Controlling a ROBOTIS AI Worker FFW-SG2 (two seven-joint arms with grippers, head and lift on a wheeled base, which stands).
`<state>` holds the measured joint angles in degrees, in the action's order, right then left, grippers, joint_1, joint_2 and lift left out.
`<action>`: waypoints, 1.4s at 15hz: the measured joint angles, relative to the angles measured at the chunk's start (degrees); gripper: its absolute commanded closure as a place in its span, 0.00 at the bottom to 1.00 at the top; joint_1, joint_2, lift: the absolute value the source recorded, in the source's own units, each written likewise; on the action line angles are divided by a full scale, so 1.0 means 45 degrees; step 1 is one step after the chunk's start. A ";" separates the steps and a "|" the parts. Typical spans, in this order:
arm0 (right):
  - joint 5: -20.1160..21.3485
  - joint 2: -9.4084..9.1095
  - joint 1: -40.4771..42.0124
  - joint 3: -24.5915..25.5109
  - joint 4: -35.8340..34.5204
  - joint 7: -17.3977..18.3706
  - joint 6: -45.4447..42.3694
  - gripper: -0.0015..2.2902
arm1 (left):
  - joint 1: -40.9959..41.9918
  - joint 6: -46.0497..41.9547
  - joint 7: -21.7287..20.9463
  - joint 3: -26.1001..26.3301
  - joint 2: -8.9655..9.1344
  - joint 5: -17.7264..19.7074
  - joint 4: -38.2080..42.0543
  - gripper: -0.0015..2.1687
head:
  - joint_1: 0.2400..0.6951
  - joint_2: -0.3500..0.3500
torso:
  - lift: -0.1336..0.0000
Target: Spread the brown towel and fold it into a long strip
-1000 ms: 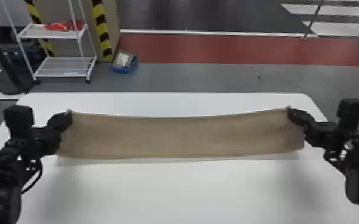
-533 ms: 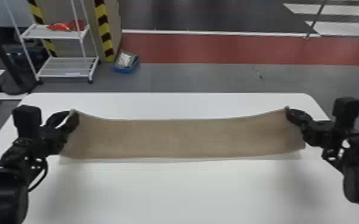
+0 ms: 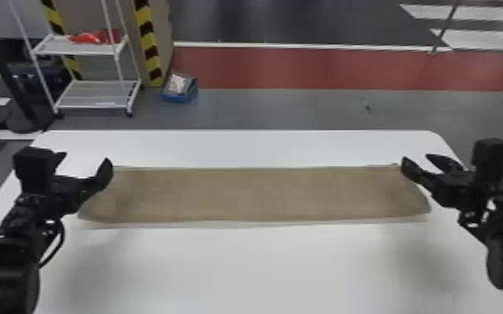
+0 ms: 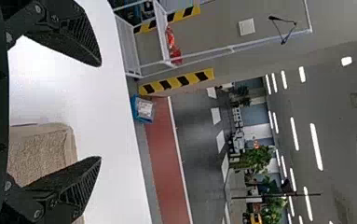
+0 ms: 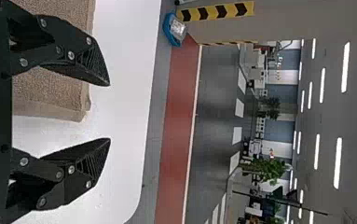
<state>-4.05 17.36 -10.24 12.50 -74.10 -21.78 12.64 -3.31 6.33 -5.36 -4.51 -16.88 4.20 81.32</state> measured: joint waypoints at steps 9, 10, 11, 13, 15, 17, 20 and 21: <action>-0.0446 0.0012 0.2074 0.1177 -0.3218 -0.1003 0.0636 0.04 | 0.2289 0.0014 -0.0200 -0.1016 0.0064 0.1300 0.3189 0.04 | 1.00 0.44 | 0.08; -0.0482 0.0031 0.2194 0.1315 -0.3455 -0.1296 0.0880 0.04 | 0.2507 0.0054 -0.0220 -0.1084 0.0076 0.1324 0.3450 0.03 | 1.00 0.44 | 0.08; -0.0508 0.0050 0.2237 0.1464 -0.3606 -0.1544 0.1218 0.04 | 0.2675 0.0214 -0.0304 -0.1163 0.0078 0.1366 0.3680 0.03 | 1.00 0.44 | 0.08; -0.0553 0.0069 0.2266 0.1705 -0.3723 -0.1836 0.1586 0.04 | 0.2899 0.0867 -0.0579 -0.1304 0.0078 0.1435 0.4062 0.03 | 1.00 0.43 | 0.08; -0.0659 0.0104 0.2321 0.1897 -0.3741 -0.2152 0.1637 0.04 | 0.3197 0.1296 -0.0833 -0.1440 0.0064 0.1558 0.4387 0.03 | 1.00 0.42 | 0.08; -0.0770 0.0151 0.2369 0.2041 -0.3741 -0.2583 0.1754 0.04 | 0.3516 0.1482 -0.1192 -0.1595 0.0046 0.1891 0.4574 0.03 | 1.00 0.42 | 0.08; -0.1190 0.0094 0.2953 0.2367 -0.4297 -0.2748 0.1794 0.04 | 0.4247 0.1326 -0.1113 -0.1703 0.0086 0.2072 0.5044 0.03 | 1.00 0.41 | 0.08; -0.1402 -0.0052 0.3399 0.2525 -0.4787 -0.2680 0.1709 0.03 | 0.4624 0.1129 -0.1042 -0.1743 0.0147 0.2096 0.5315 0.03 | 1.00 0.41 | 0.08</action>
<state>-10.36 17.13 5.06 23.86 -95.64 -33.84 20.33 17.50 11.41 -10.05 -12.36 -16.22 13.63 105.24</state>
